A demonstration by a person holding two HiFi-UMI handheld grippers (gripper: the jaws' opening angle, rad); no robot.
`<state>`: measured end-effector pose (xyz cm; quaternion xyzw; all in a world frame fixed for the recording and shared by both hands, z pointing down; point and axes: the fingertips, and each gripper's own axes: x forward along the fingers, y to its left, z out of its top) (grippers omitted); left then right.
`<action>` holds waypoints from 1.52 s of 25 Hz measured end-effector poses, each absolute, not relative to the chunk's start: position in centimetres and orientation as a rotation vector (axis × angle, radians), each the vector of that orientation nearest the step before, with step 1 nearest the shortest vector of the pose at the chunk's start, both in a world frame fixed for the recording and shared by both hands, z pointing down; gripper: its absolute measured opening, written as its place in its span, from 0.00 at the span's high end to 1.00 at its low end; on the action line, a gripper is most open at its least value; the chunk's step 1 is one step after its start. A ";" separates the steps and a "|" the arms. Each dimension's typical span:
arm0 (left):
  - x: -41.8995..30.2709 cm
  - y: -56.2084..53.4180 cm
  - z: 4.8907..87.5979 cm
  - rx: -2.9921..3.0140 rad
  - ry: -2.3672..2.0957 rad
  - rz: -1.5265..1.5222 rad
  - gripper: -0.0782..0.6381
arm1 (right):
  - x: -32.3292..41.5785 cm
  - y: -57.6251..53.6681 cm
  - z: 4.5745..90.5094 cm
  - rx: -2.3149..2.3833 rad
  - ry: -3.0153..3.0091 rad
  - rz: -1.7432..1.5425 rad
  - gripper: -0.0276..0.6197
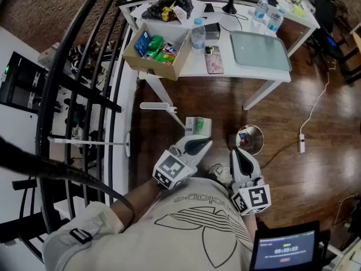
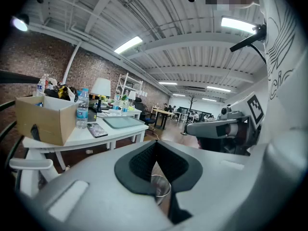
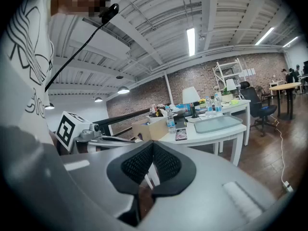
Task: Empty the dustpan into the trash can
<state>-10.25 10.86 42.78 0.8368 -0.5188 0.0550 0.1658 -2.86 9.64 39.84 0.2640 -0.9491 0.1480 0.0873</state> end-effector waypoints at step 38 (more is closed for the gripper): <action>-30.3 7.0 63.4 2.092 -1.761 0.438 0.43 | -2.5 14.0 45.9 0.855 -2.468 0.577 0.95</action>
